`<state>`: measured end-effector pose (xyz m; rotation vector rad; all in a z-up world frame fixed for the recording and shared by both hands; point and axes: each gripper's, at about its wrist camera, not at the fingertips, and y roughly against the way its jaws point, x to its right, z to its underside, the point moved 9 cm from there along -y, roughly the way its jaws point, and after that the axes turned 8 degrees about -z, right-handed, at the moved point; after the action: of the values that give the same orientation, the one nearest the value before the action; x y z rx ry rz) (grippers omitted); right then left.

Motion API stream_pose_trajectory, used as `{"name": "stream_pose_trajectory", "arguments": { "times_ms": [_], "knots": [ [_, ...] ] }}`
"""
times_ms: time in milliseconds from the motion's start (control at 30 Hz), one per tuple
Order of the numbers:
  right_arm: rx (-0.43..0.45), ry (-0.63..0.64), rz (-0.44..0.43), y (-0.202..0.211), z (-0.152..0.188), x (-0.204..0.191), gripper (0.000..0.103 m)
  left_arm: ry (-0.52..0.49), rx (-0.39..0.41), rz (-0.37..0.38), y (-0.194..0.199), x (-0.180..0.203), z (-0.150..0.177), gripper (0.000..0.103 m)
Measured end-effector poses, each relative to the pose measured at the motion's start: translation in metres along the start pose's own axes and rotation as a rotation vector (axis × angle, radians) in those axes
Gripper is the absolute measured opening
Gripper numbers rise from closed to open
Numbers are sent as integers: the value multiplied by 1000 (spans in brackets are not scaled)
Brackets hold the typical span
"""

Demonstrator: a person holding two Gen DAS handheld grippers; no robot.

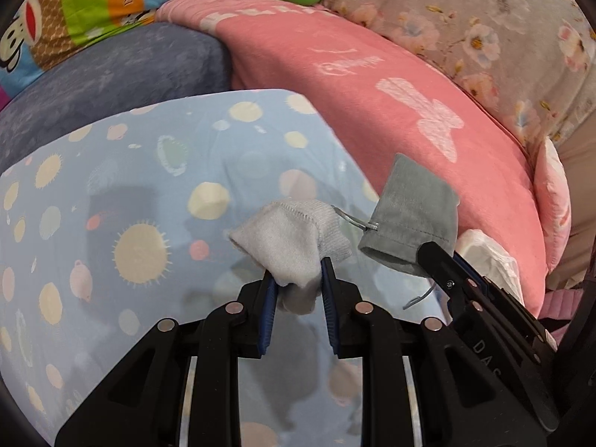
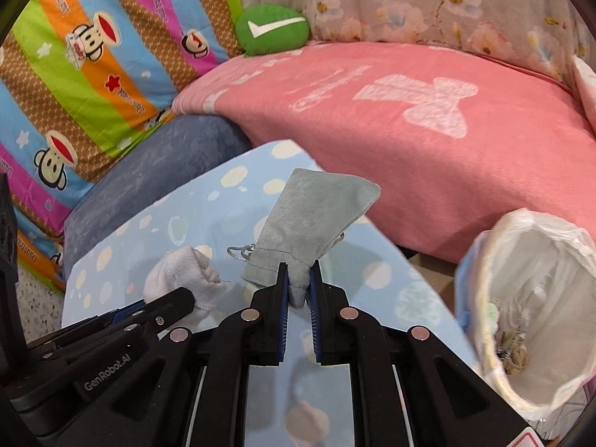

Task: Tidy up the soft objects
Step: 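Carry the white sock and grey pouch over the bin with both tools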

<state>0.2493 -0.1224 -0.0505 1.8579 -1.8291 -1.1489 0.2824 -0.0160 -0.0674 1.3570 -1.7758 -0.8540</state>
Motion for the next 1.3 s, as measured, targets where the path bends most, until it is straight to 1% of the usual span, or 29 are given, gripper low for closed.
{"name": "stream_pose_trajectory", "arguments": {
  "times_ms": [333, 700, 867, 1133, 1267, 1300],
  "knots": [
    [110, -56, 55, 82, -5, 58, 10, -134, 45, 57, 37, 89, 18, 22],
    [193, -158, 138, 150, 5, 143, 10, -303, 62, 114, 53, 187, 48, 22],
    [215, -203, 179, 171, 13, 181, 10, -368, 61, 135, 55, 225, 59, 22],
    [230, -266, 236, 193, 28, 231, 10, -459, 37, 184, 51, 279, 79, 23],
    [228, -290, 257, 198, 35, 250, 10, -472, 41, 207, 48, 295, 82, 27],
    [228, -294, 260, 198, 36, 253, 10, -470, 45, 204, 48, 297, 81, 32]
  ]
}}
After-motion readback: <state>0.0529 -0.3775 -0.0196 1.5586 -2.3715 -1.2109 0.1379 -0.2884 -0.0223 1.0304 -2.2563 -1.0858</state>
